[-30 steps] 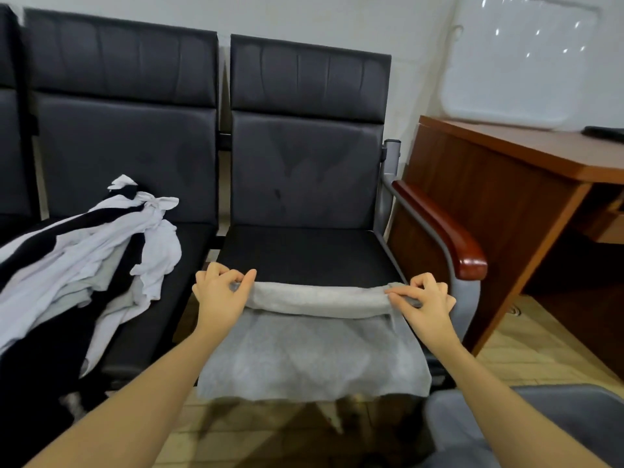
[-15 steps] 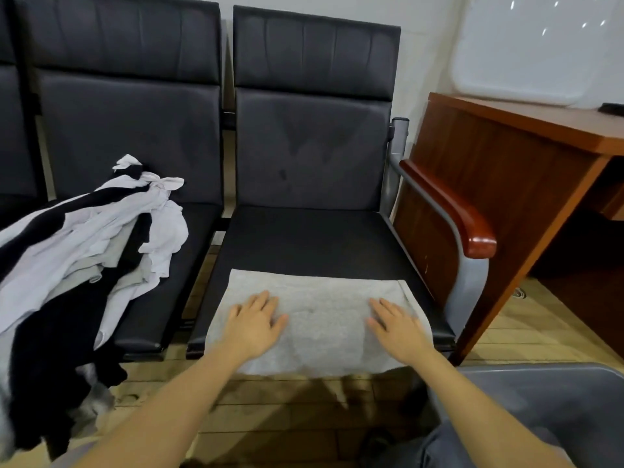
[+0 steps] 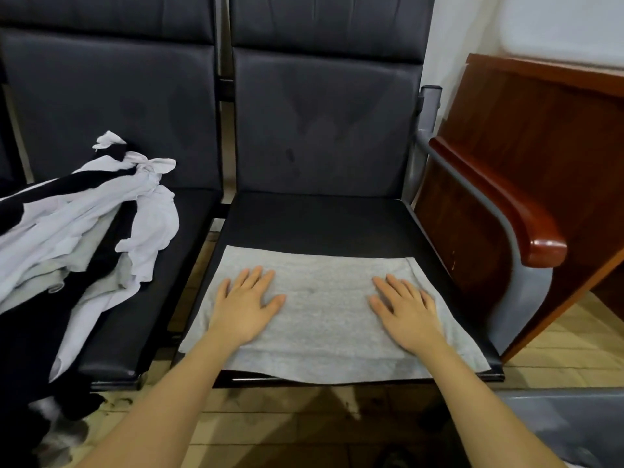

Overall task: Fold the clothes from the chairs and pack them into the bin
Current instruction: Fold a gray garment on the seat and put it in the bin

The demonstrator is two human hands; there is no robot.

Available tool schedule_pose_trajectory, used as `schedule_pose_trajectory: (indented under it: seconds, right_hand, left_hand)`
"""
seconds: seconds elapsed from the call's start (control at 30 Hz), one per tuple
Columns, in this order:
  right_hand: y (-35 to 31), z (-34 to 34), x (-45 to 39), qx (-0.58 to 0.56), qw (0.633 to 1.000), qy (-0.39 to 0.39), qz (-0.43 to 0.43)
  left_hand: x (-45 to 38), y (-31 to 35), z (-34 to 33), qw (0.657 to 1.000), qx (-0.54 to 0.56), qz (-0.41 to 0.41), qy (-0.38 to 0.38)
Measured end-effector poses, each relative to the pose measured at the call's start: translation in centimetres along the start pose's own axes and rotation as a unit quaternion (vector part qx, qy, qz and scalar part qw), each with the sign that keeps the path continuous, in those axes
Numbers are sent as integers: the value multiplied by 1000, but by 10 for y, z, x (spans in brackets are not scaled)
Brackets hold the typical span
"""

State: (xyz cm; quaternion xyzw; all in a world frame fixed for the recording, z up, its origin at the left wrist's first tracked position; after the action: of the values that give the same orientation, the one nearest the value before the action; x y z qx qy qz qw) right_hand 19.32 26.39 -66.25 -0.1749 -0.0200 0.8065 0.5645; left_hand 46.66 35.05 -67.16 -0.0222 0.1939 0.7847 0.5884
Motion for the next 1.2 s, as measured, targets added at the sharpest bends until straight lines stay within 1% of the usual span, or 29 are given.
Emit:
schedule_pose_trajectory:
  seconds: [0.1,0.2,0.27,0.33,0.4,0.47,0.53,0.6,0.7,0.8,0.87,0.93,1.0,1.07,1.2]
  right_hand:
    - [-8,6,4,-44,998,34,31]
    - [-22,17,15,-116,988,48,87]
    - [-33,24,27,-205,972,36,106]
    - [-42,26,43,-257,960,-3,114]
    - [-48,24,57,-235,960,-23,149]
    - [-48,21,66,-194,966,-11,171]
    - [-47,20,70,-162,971,10,175]
    - [-51,21,74,-136,971,46,191]
    - [-53,28,75,-164,965,105,178]
    - [-52,46,71,-195,951,178,161]
    - [-53,56,71,-196,944,197,177]
    - [-55,55,76,-178,945,178,209]
    - [-56,46,85,-156,947,146,238]
    - [-57,36,93,-147,949,114,254]
    - [-58,28,92,-156,959,72,227]
  left_hand:
    - [1,2,14,997,49,-16,54]
    - [12,8,26,987,108,-79,86]
    - [26,12,32,980,145,-121,65]
    - [44,15,33,976,138,-166,23]
    - [60,10,36,973,114,-197,29]
    - [73,-2,44,970,103,-207,74]
    - [81,-18,52,968,92,-206,114]
    - [85,-32,57,969,85,-187,136]
    - [85,-42,67,966,97,-161,177]
    - [77,-34,88,949,84,-180,247]
    - [73,-28,102,935,66,-213,277]
    - [79,-28,103,931,52,-256,253]
    - [91,-34,92,937,47,-281,203]
    - [105,-40,78,951,50,-266,150]
    - [111,-39,79,964,56,-228,125]
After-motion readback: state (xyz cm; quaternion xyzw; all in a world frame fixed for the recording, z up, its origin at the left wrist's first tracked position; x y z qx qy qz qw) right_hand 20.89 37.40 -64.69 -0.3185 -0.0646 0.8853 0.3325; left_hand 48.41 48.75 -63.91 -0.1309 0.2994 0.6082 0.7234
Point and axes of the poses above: each hand's wrist, its own x-axis away from the middle knuckle, its own z-axis out of the back of the hand, y = z × x, the point moved 6 cm from there along -x, towards the middle knuckle, and after that the axes turned 15 degrees about y, right-handed, at the moved point
